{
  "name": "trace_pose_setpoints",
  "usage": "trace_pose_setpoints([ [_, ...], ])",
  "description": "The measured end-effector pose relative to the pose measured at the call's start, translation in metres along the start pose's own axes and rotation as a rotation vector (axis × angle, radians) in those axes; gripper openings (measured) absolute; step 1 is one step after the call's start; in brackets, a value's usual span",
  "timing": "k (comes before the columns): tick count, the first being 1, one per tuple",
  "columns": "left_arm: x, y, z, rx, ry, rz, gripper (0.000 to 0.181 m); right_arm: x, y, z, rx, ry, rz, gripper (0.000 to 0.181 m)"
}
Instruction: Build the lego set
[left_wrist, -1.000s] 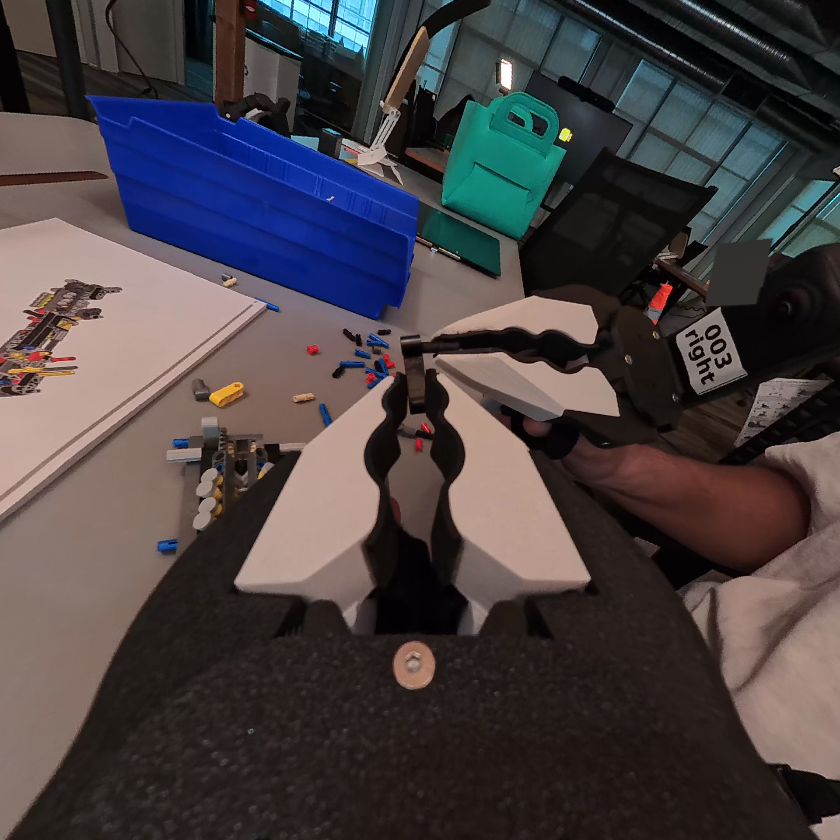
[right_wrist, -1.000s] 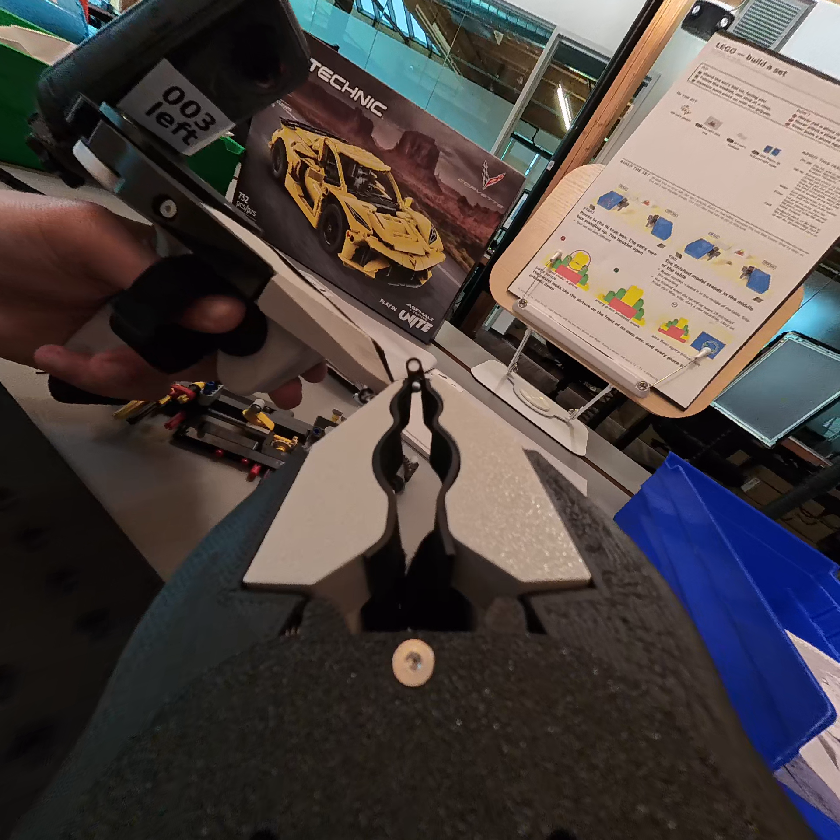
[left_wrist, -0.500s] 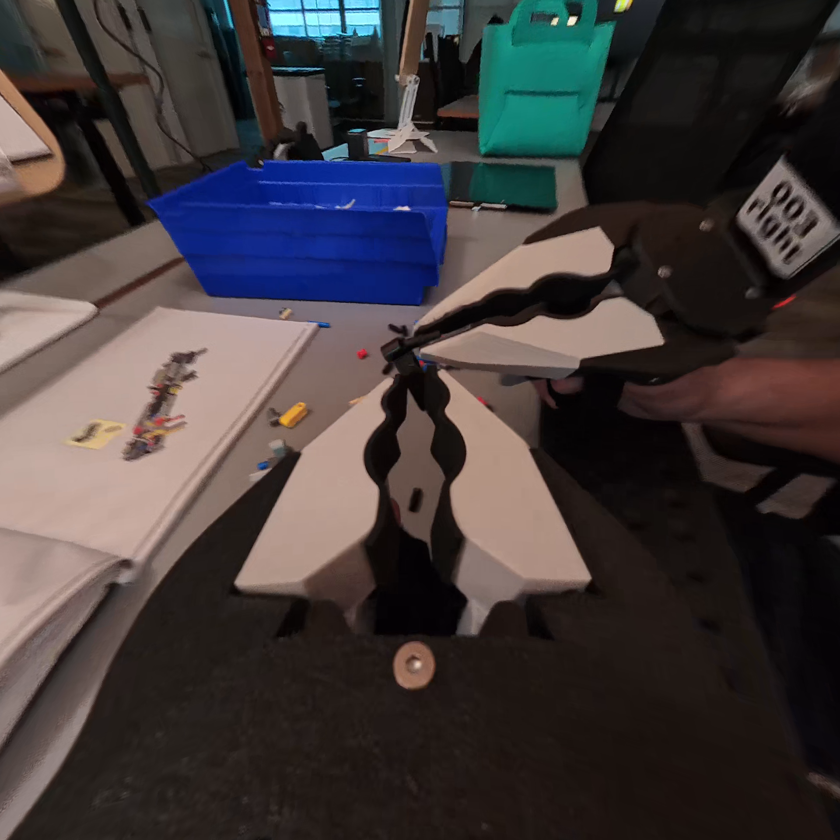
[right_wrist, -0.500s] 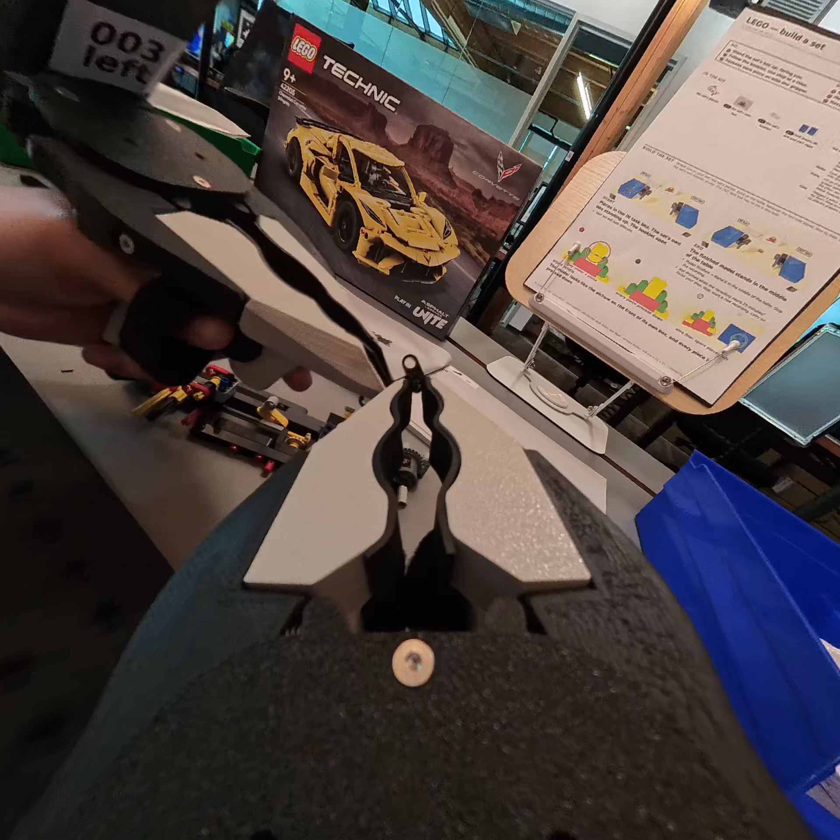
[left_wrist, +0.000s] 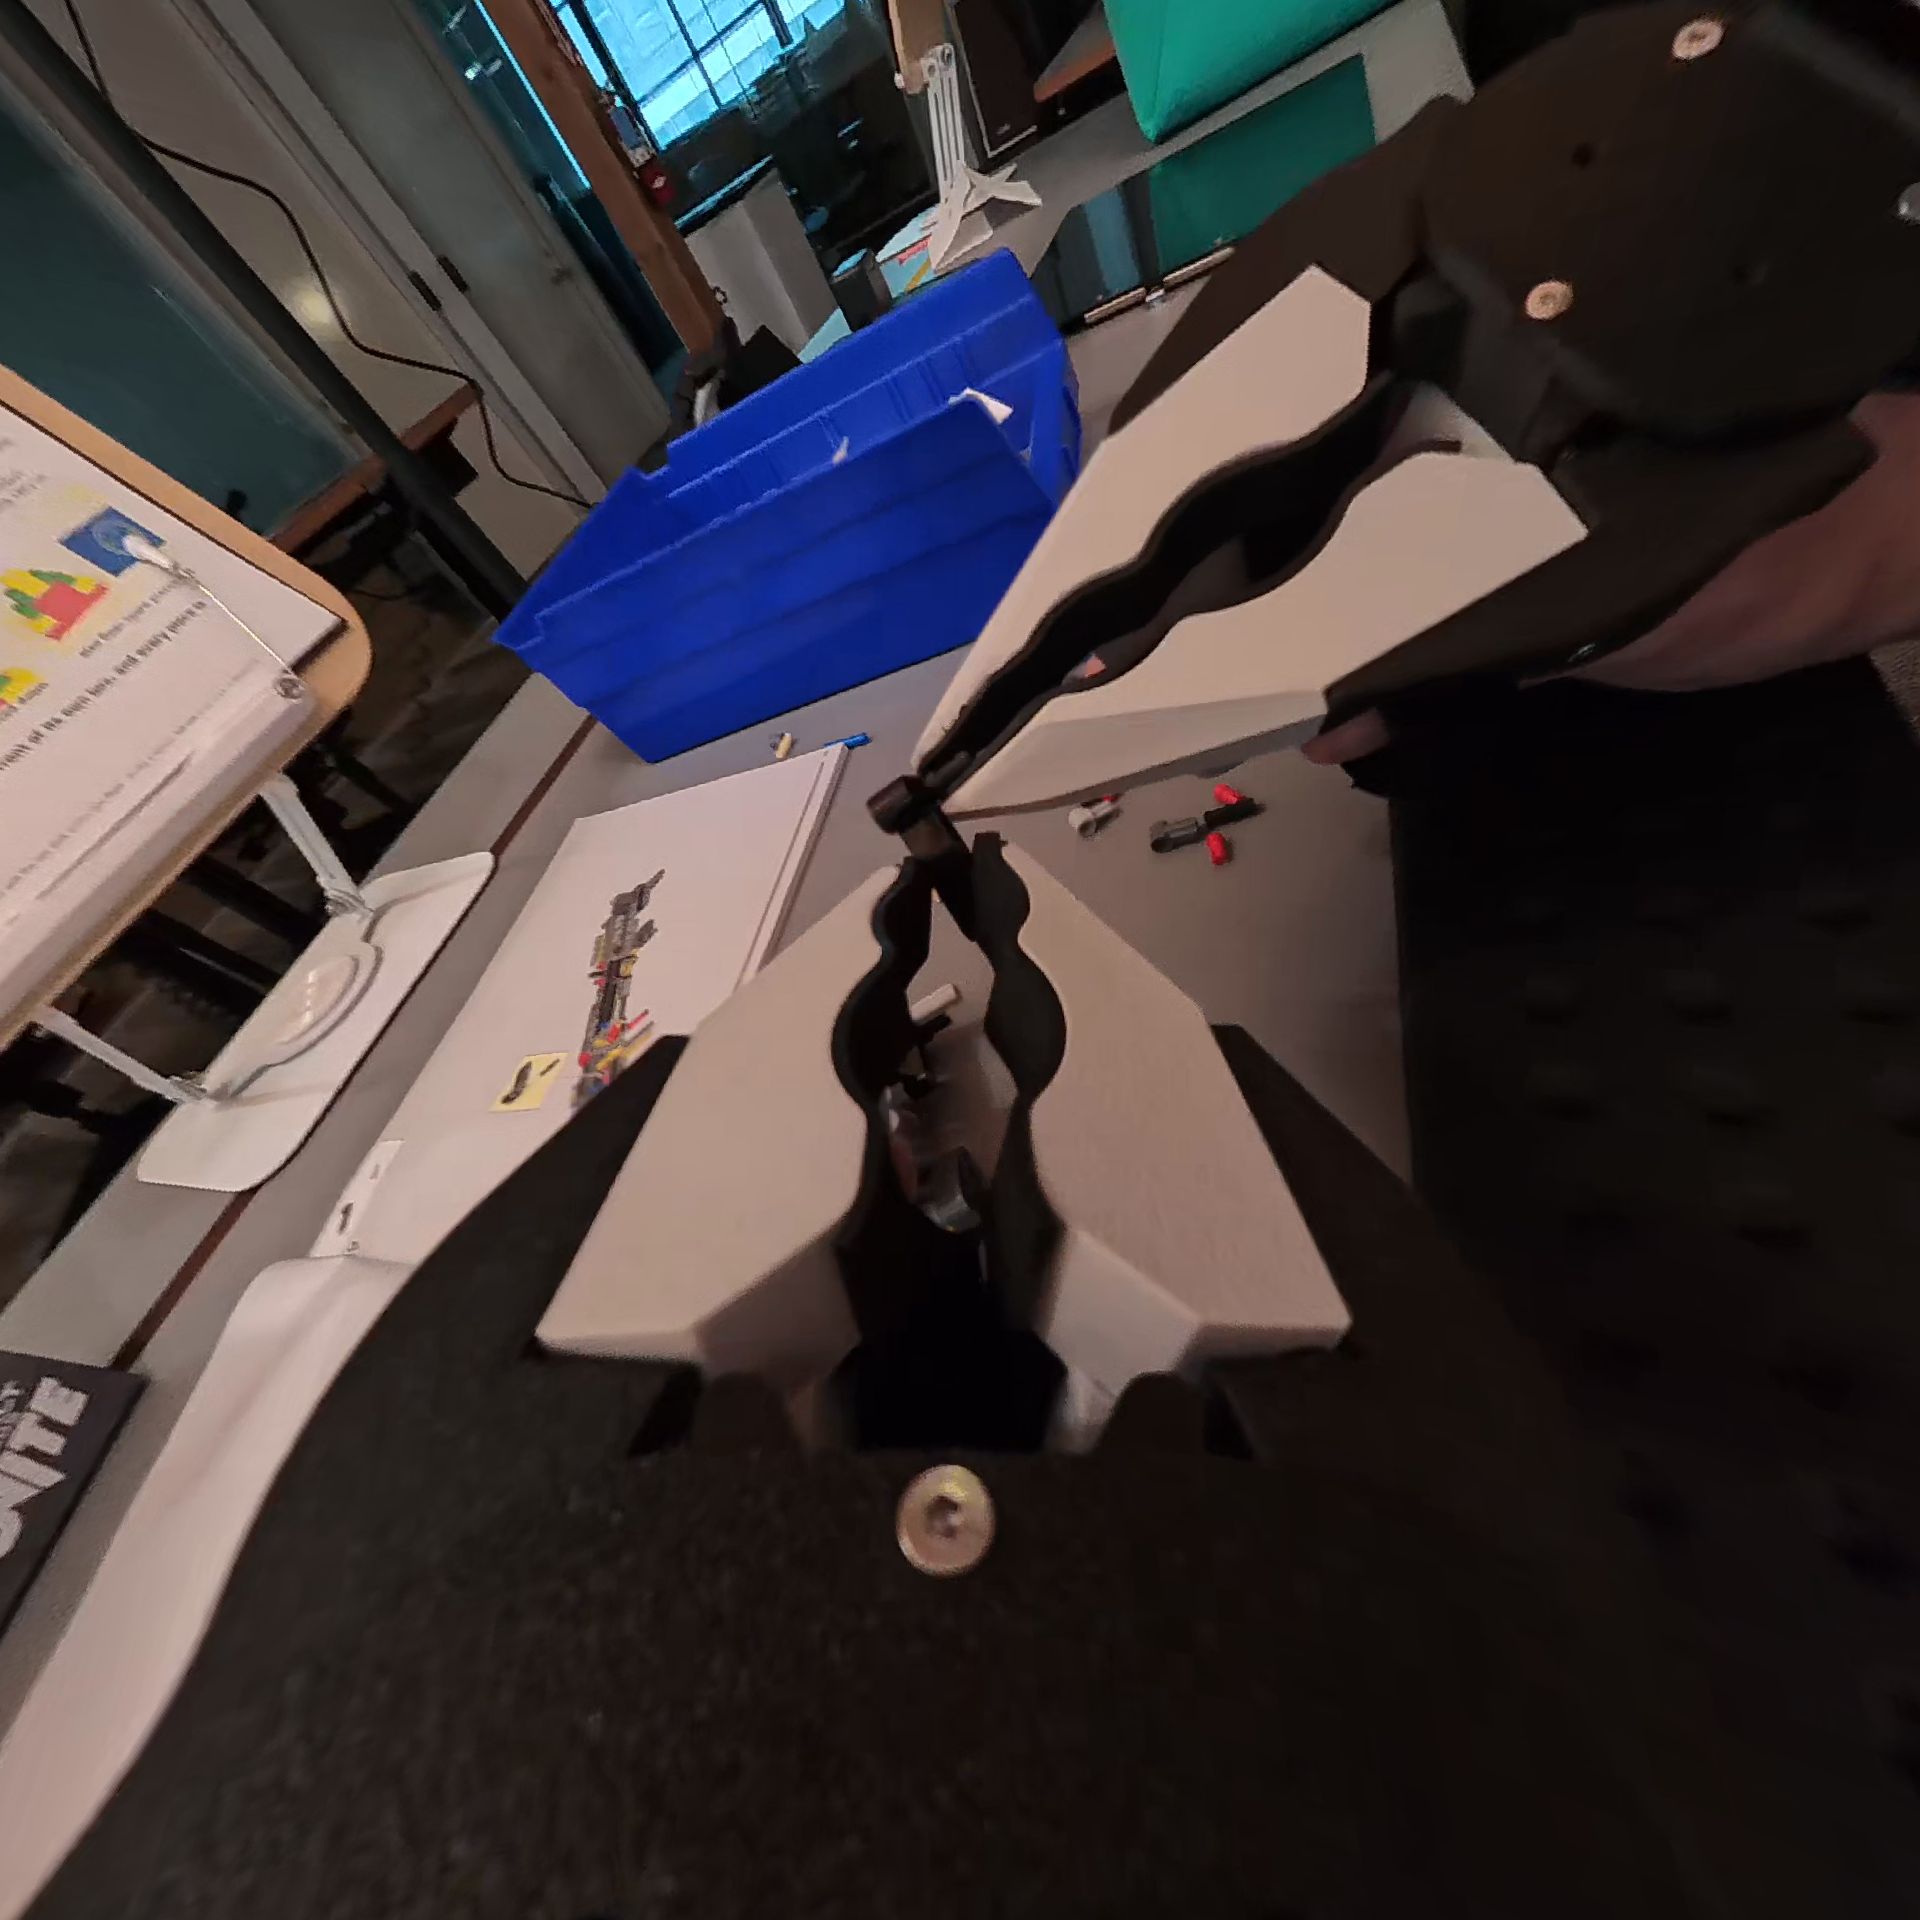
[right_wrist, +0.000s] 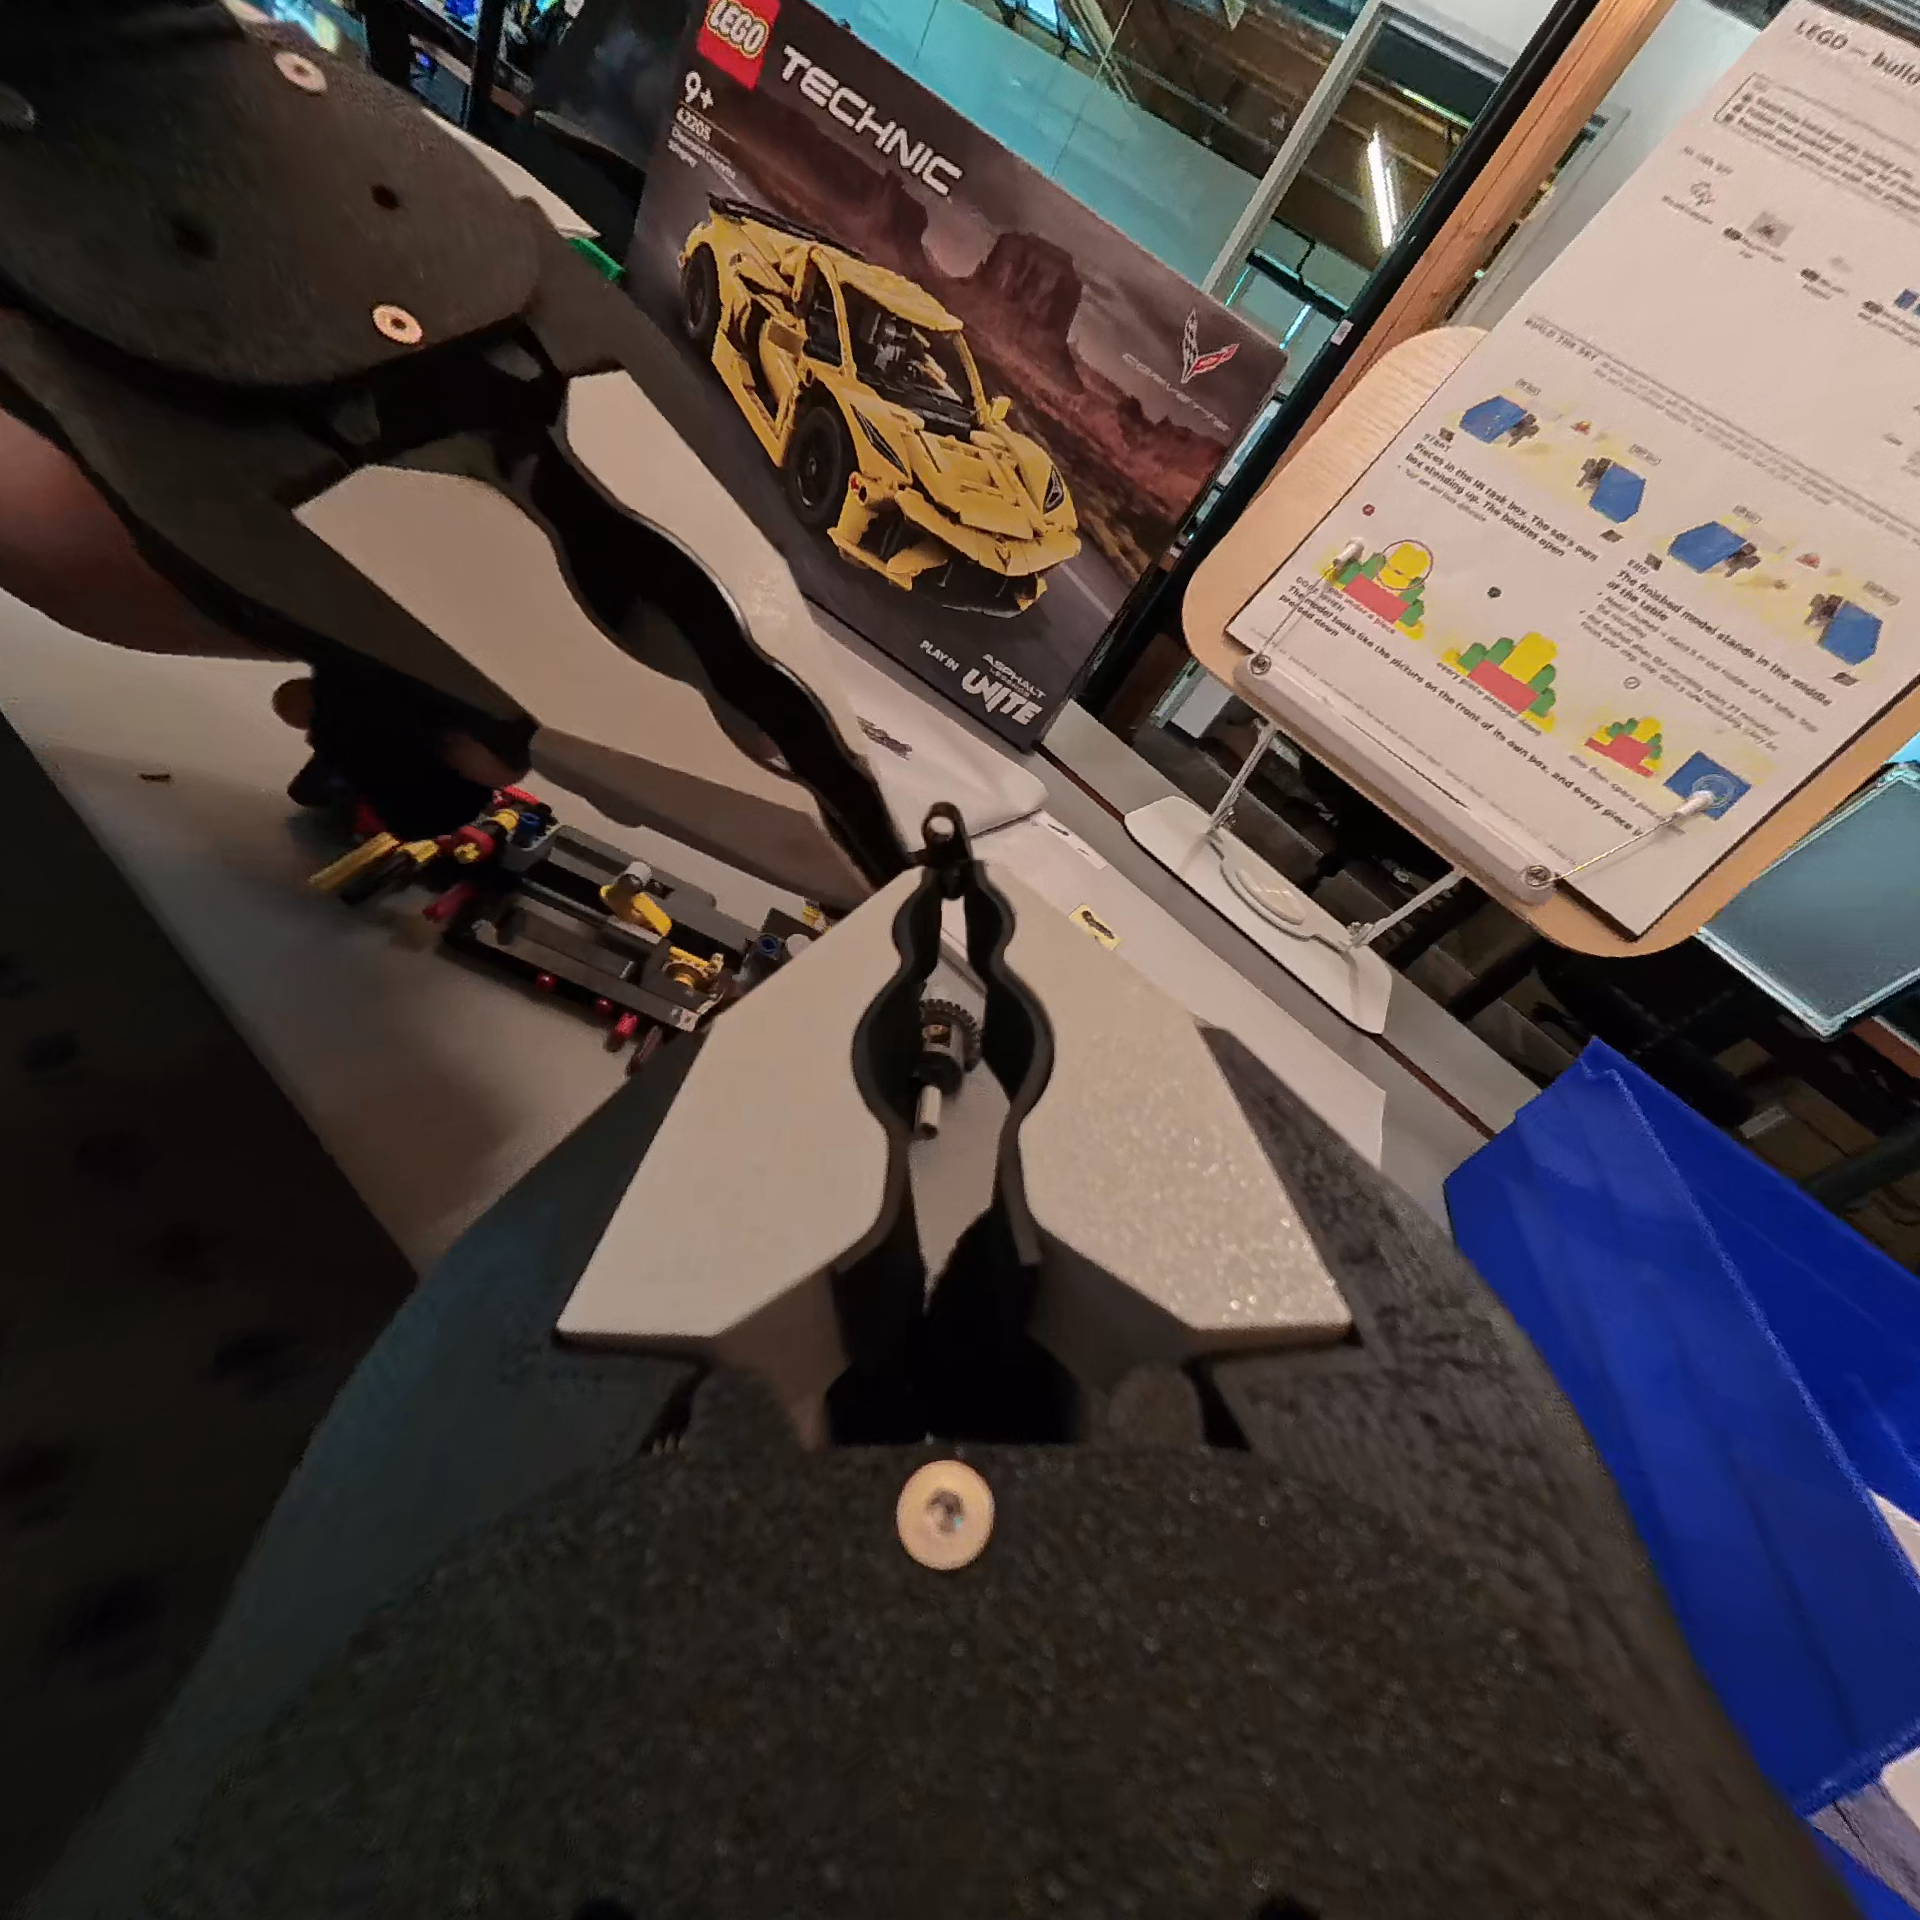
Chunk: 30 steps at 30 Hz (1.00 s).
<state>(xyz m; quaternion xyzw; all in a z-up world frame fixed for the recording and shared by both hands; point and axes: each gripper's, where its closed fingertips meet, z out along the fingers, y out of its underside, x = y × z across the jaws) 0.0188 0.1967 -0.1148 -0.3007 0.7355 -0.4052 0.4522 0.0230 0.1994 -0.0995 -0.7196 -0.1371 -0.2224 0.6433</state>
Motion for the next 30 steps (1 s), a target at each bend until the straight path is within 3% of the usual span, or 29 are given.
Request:
trace_pose_setpoints([
  [5, 0.000, 0.000, 0.000, 0.000, -0.003, 0.005, 0.007, 0.000, 0.000, 0.000, 0.003, -0.013, 0.047, 0.004],
  [9, -0.005, -0.005, -0.001, 0.053, 0.050, -0.157, 0.007, 0.000, -0.004, -0.003, 0.051, -0.100, 0.237, 0.007],
  [12, -0.005, -0.009, -0.006, 0.094, 0.116, -0.227, 0.007, 0.015, -0.017, -0.018, 0.193, -0.150, 0.424, 0.030],
  [16, 0.019, -0.031, -0.018, 0.205, 0.304, -0.257, 0.006, -0.005, -0.026, -0.031, 0.238, -0.517, 0.676, 0.055],
  [19, 0.035, -0.035, -0.021, 0.223, 0.380, -0.234, 0.007, -0.018, -0.032, -0.042, 0.259, -0.657, 0.668, 0.041],
  [23, 0.043, -0.037, -0.023, 0.230, 0.430, -0.254, 0.007, -0.021, -0.034, -0.046, 0.269, -0.702, 0.672, 0.026],
  [30, 0.046, -0.038, -0.023, 0.229, 0.443, -0.260, 0.006, -0.026, -0.034, -0.049, 0.263, -0.761, 0.692, 0.017],
])
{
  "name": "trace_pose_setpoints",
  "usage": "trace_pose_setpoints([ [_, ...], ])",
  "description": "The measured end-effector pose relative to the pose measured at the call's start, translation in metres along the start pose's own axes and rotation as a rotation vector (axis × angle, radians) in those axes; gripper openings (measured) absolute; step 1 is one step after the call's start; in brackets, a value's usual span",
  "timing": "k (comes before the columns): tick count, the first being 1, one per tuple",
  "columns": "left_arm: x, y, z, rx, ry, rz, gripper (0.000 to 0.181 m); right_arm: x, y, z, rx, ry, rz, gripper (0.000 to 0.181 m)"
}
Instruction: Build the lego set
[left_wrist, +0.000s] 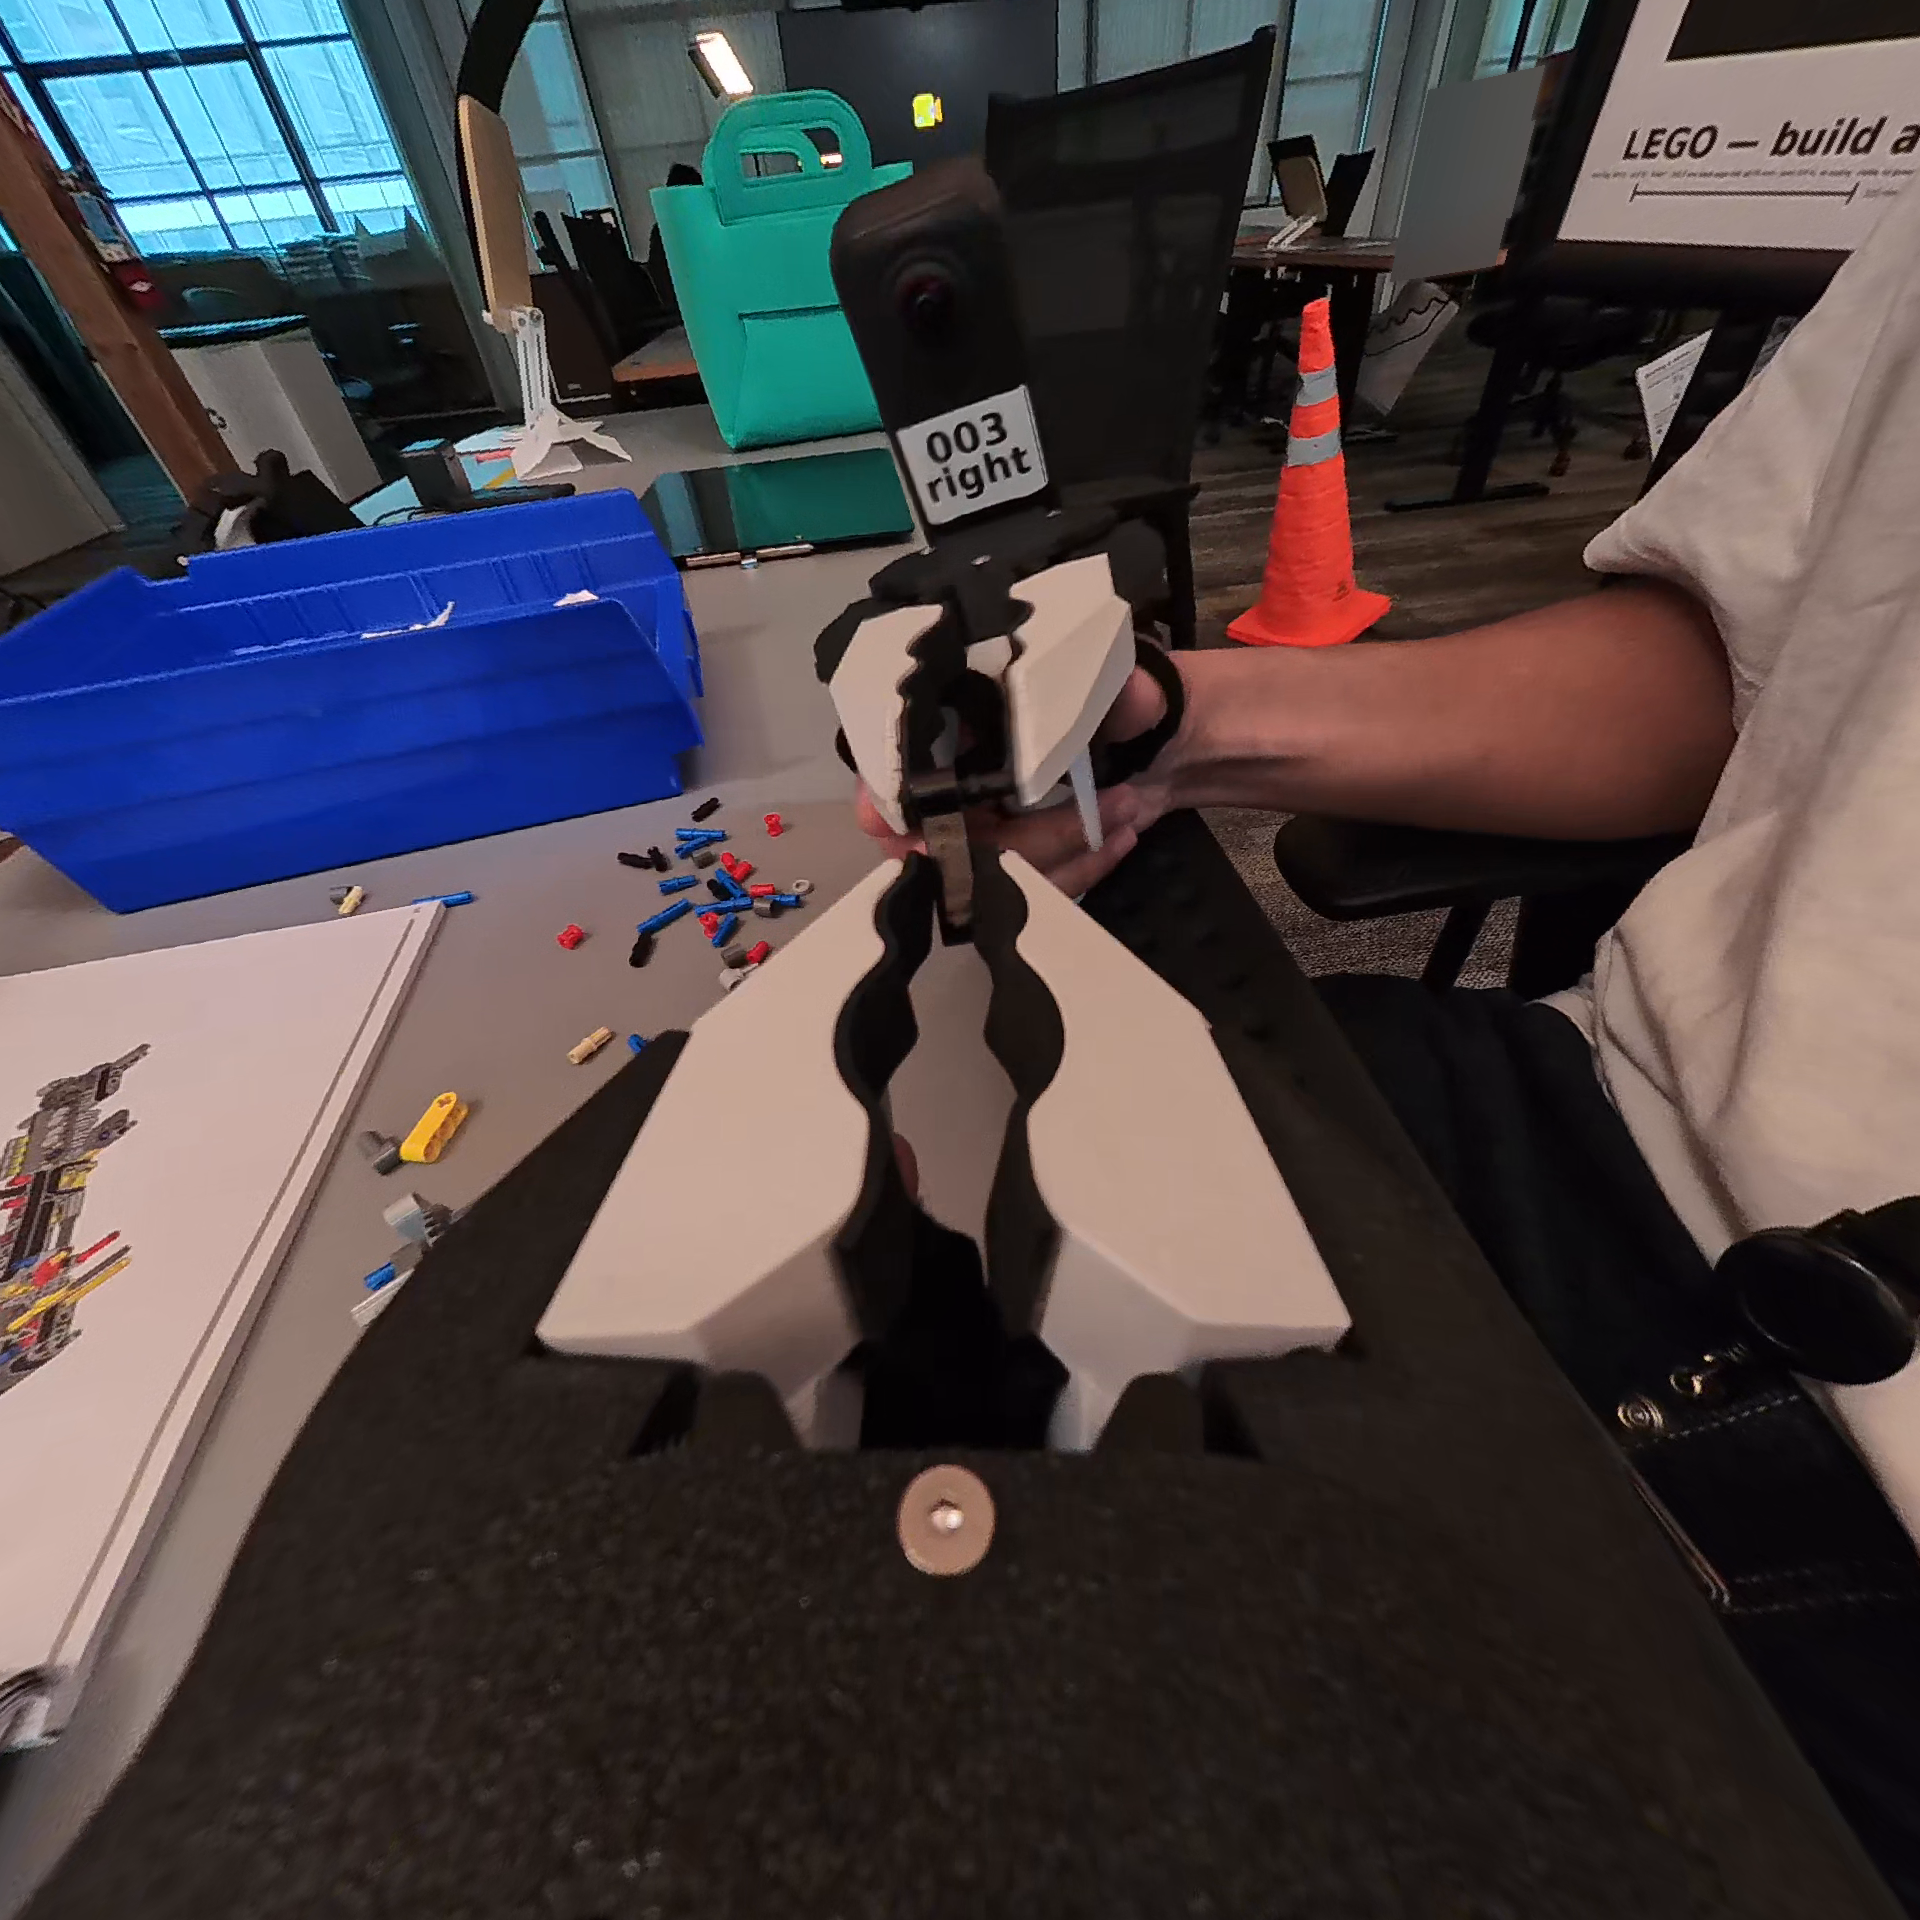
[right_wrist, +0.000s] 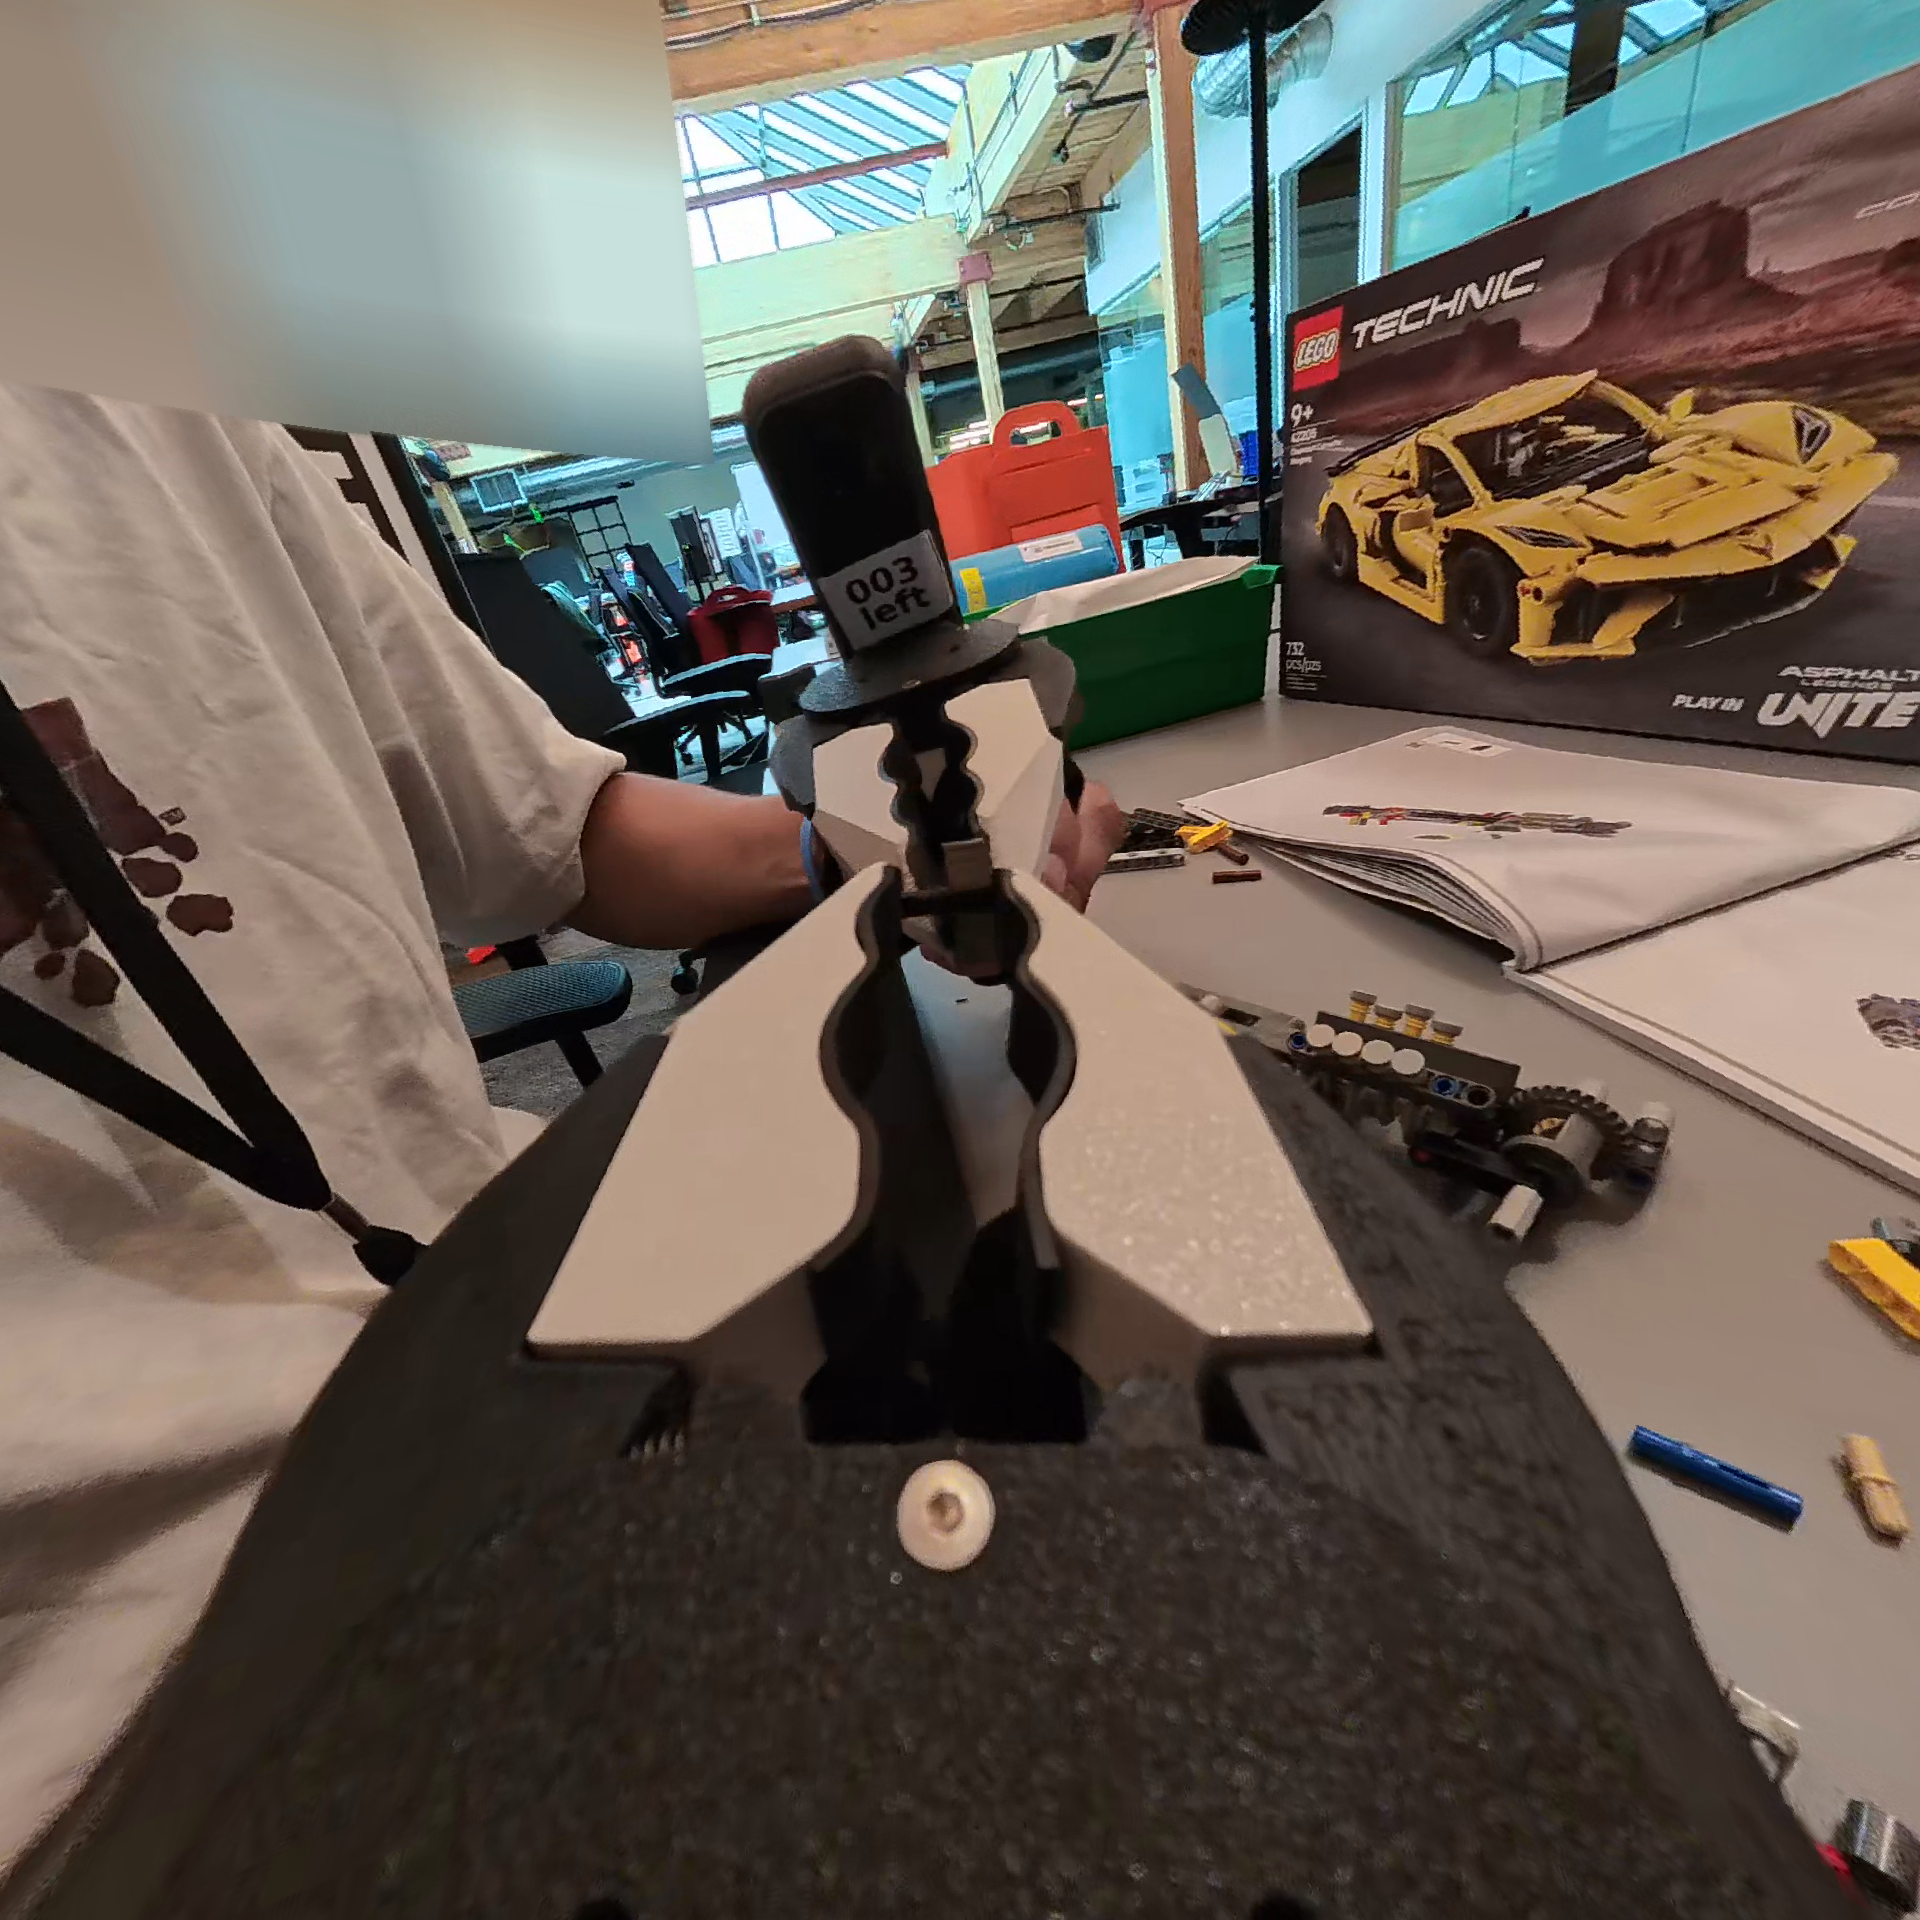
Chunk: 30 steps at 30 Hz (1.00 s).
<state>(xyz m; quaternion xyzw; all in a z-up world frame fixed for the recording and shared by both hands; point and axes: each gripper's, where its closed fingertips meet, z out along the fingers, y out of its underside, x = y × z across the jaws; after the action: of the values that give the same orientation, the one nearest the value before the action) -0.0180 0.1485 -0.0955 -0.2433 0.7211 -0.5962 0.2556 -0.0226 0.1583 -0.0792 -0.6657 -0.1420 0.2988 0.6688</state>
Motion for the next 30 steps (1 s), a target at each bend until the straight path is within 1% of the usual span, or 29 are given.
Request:
trace_pose_setpoints([
  [6, -0.006, 0.002, -0.002, -0.021, -0.023, 0.018, 0.006, 0.005, 0.002, 0.002, -0.017, 0.034, 0.005, 0.016],
  [8, -0.021, 0.005, -0.009, -0.050, -0.080, 0.038, 0.006, 0.017, 0.001, 0.004, -0.031, 0.103, 0.024, 0.017],
  [9, -0.037, 0.007, -0.017, -0.075, -0.155, 0.061, 0.006, 0.028, 0.004, 0.001, -0.063, 0.161, 0.034, 0.020],
  [10, -0.058, 0.010, -0.029, -0.100, -0.247, 0.070, 0.006, 0.036, 0.015, -0.002, -0.148, 0.188, 0.053, 0.033],
  [11, -0.080, 0.013, -0.042, -0.121, -0.342, 0.054, 0.006, 0.037, 0.033, -0.004, -0.288, 0.174, 0.081, 0.041],
  [13, -0.117, 0.017, -0.068, -0.127, -0.507, -0.023, 0.006, 0.050, 0.075, -0.015, -0.600, 0.223, 0.055, 0.039],
  [14, -0.129, 0.019, -0.078, -0.120, -0.561, -0.066, 0.006, 0.056, 0.089, -0.019, -0.710, 0.235, 0.019, 0.037],
  [15, -0.137, 0.020, -0.084, -0.105, -0.591, -0.103, 0.006, 0.060, 0.096, -0.017, -0.768, 0.223, -0.019, 0.032],
  [16, -0.140, 0.020, -0.087, -0.085, -0.601, -0.129, 0.006, 0.067, 0.096, -0.014, -0.777, 0.232, -0.045, 0.030],
  [18, -0.140, 0.018, -0.087, -0.057, -0.598, -0.139, 0.006, 0.074, 0.095, -0.008, -0.778, 0.206, -0.073, 0.025],
  [20, -0.138, 0.020, -0.084, -0.075, -0.600, -0.123, 0.006, 0.084, 0.102, -0.009, -0.828, 0.192, -0.105, 0.023],
  [22, -0.136, 0.021, -0.081, -0.100, -0.607, -0.092, 0.006, 0.086, 0.111, -0.011, -0.892, 0.148, -0.110, 0.022],
  [24, -0.133, 0.018, -0.080, -0.106, -0.606, -0.064, 0.006, 0.087, 0.116, -0.009, -0.919, 0.118, -0.124, 0.021],
  [27, -0.130, 0.015, -0.079, -0.096, -0.592, -0.053, 0.006, 0.089, 0.118, -0.006, -0.925, 0.096, -0.140, 0.013],
  [28, -0.130, 0.015, -0.079, -0.097, -0.594, -0.051, 0.006, 0.090, 0.118, -0.006, -0.933, 0.095, -0.145, 0.004],
  [30, -0.132, 0.015, -0.081, -0.099, -0.600, -0.046, 0.006, 0.089, 0.118, -0.008, -0.970, 0.079, -0.153, 0.004],
])
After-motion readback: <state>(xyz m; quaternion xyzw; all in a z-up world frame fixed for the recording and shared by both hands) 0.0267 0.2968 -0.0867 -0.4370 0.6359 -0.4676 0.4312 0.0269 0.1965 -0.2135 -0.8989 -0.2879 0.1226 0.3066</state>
